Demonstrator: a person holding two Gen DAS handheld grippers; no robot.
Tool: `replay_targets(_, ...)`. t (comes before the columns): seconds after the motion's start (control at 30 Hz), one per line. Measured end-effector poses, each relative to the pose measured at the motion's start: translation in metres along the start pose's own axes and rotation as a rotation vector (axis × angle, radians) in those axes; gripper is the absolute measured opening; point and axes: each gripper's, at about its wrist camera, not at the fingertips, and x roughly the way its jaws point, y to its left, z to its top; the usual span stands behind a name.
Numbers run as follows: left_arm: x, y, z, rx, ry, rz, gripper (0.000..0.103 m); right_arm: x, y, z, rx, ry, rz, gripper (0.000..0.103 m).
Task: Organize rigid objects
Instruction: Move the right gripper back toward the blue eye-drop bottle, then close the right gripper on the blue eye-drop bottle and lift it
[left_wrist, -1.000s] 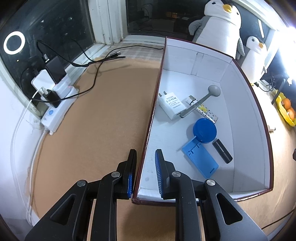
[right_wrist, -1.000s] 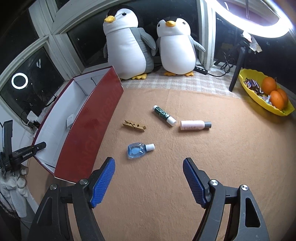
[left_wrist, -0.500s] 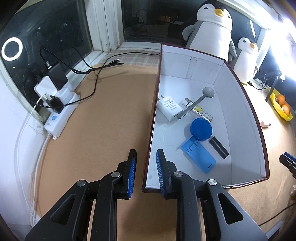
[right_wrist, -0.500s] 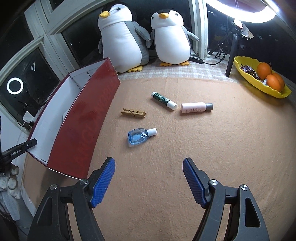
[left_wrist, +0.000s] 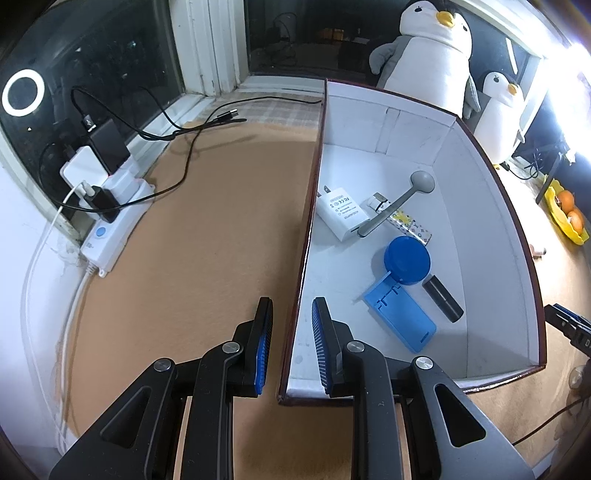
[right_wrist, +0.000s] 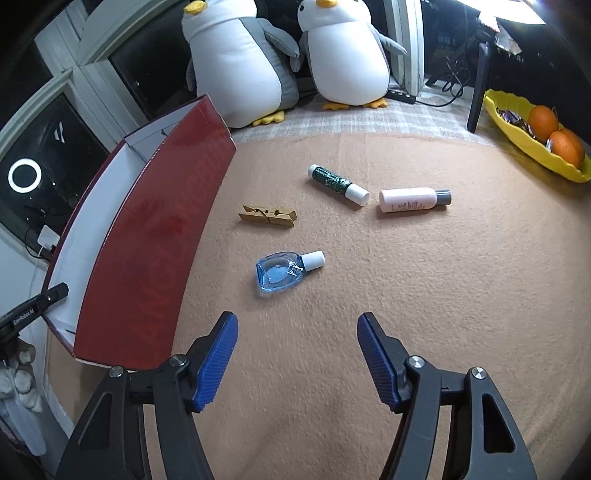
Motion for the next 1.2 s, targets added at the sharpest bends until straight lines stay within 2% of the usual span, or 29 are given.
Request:
replay_targets(0.27,0.009,-0.001,0.003,-0.001,0.014,0.012,0.020,0.026,-0.004,0.011,0.040,0.068,0.016,0.058)
replay_targets(0.43,0.014,-0.002,0.004,0.002,0.018,0.015,0.018,0.041,0.001,0.017,0.048,0.087,0.017,0.058)
replay_targets(0.5,0.016,-0.002,0.005,0.002,0.019,0.016,0.014,0.046,0.004,0.018,0.038,0.089,0.006,0.058)
replay_targets(0.7,0.018,-0.003,0.006,0.000,0.020,0.013,0.013,0.058,0.005,0.029,0.065,0.110,-0.004,0.058)
replay_targets(0.87,0.019,-0.002,0.007,-0.006,0.020,0.014,0.013,0.069,0.010,0.037,0.050,0.124,-0.034,0.051)
replay_targets(0.97,0.019,-0.001,0.007,-0.011,0.019,0.014,0.013,0.074,0.016,0.043,0.027,0.131,-0.050,0.042)
replay_targets(1.1,0.019,0.002,0.007,-0.018,0.018,0.012,0.013,0.080,0.030,0.042,-0.055,0.134,-0.096,0.040)
replay_targets(1.2,0.019,0.003,0.006,-0.023,0.018,0.011,0.013,0.080,0.039,0.037,-0.138,0.123,-0.149,0.033)
